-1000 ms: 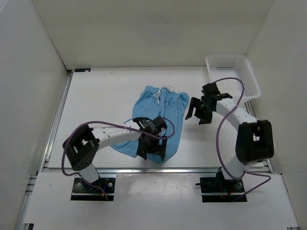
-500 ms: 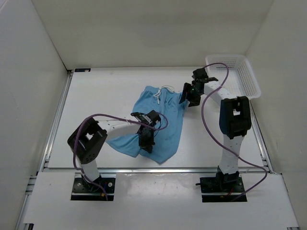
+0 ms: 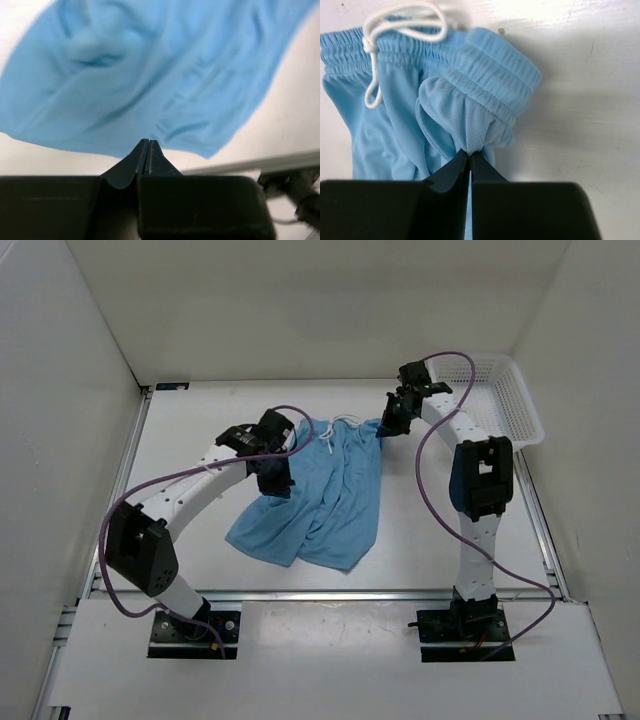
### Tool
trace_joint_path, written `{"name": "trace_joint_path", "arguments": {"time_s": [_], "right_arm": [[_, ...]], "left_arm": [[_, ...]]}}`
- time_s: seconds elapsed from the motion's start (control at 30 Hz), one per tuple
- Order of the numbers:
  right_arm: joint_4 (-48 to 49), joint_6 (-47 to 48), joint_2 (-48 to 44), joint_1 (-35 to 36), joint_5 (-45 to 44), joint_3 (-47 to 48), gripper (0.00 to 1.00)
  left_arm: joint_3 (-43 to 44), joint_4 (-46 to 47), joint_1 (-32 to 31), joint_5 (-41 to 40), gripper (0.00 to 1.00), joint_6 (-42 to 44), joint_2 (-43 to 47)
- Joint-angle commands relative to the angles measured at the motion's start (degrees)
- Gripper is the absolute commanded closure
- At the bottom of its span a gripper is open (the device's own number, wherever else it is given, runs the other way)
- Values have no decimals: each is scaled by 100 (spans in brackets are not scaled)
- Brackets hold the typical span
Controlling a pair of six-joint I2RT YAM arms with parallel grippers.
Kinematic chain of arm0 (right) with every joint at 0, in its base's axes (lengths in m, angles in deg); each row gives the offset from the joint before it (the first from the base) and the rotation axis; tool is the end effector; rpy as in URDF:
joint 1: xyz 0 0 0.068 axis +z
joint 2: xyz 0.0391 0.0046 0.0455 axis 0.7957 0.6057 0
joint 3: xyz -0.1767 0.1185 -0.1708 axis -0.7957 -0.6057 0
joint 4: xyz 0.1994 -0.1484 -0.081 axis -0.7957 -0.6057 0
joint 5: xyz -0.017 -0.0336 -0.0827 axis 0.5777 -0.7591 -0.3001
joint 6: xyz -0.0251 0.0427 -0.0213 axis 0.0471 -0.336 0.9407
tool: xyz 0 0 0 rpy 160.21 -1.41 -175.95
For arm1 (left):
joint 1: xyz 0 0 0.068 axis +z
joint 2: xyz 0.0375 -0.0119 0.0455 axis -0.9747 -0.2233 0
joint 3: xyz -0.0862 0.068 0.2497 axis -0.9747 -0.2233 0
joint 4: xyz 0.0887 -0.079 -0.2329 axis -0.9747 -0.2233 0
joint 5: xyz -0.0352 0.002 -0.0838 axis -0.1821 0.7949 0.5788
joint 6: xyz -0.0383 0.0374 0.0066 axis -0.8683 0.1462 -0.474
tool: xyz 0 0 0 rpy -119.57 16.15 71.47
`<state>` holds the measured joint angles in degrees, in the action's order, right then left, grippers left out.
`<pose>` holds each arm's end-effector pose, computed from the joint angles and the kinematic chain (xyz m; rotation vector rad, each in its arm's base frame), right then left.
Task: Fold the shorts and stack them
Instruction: Flatten the shorts out
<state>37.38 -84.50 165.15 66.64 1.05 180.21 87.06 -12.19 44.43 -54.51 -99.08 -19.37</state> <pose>0.4692 0.1230 0.2248 0.2081 2.5778 0.5067 0.2627 -0.1684 0.2757 -0.1713 2.8372 -0.2965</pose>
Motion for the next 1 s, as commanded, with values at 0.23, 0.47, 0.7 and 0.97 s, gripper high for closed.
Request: {"name": "trace_joint_path", "arguments": {"time_s": [0.23, 0.47, 0.7, 0.97], "right_arm": [[-188, 259, -768, -20, -376, -975, 100], [-188, 312, -873, -309, -165, -1230, 100], [-135, 365, -979, -495, -33, -1423, 100], [-135, 365, -1031, -547, 81, -1493, 100]], "left_arm": [[390, -7, -2611, 595, 2, -174, -1060], [733, 239, -3149, 41, 25, -174, -1764], [980, 370, -3036, -381, 28, -60, -2459], [779, 371, -2658, -381, 90, 20, -2391]]}}
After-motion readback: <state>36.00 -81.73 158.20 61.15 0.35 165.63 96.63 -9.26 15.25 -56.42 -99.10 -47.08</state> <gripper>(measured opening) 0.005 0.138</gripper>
